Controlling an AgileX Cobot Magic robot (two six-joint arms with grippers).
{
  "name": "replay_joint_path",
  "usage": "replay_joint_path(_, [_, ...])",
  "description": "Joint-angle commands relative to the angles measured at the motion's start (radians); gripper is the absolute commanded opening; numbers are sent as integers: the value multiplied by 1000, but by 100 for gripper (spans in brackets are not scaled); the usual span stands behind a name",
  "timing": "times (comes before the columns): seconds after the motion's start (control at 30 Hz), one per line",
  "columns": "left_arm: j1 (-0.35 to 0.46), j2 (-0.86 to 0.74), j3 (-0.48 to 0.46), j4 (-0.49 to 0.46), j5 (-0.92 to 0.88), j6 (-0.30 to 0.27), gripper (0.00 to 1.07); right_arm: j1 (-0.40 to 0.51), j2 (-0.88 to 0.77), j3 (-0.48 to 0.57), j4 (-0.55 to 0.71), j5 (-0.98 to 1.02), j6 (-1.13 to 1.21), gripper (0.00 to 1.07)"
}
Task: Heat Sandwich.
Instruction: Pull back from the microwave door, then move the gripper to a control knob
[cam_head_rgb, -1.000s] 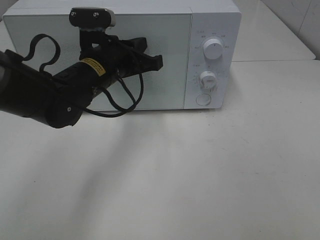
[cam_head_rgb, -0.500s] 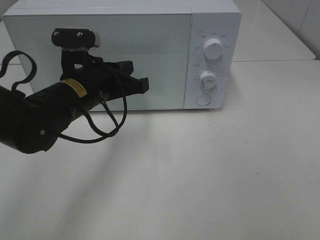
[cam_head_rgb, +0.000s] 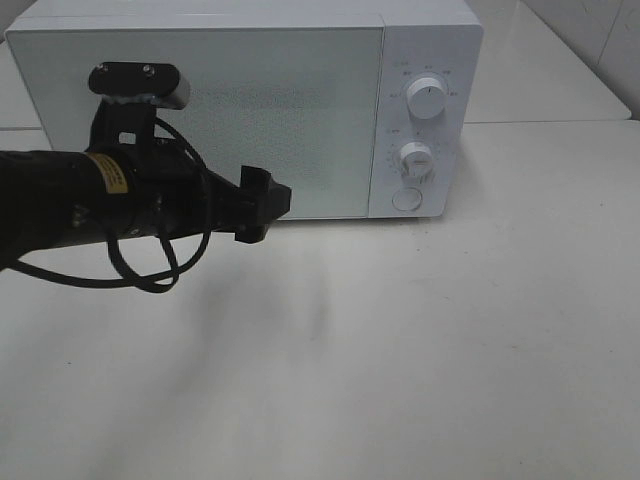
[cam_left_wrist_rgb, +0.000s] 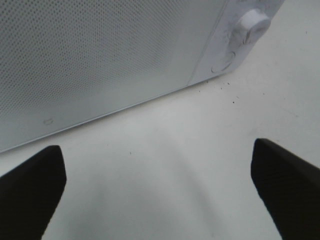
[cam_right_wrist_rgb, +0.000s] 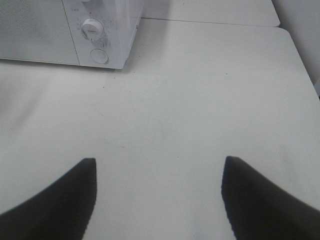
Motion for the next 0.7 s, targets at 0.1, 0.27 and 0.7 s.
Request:
replay_joint_path(0.1, [-6, -112, 1, 7, 253, 9, 99, -8, -28, 1, -1, -5, 6, 68])
replay_joint_path(0.27, [-6, -186, 1, 8, 512, 6, 98, -8, -28, 1, -1, -5, 6, 68])
replay_joint_path(0.7, [165, -295, -2, 48, 980, 15, 98, -8, -28, 1, -1, -5, 6, 68])
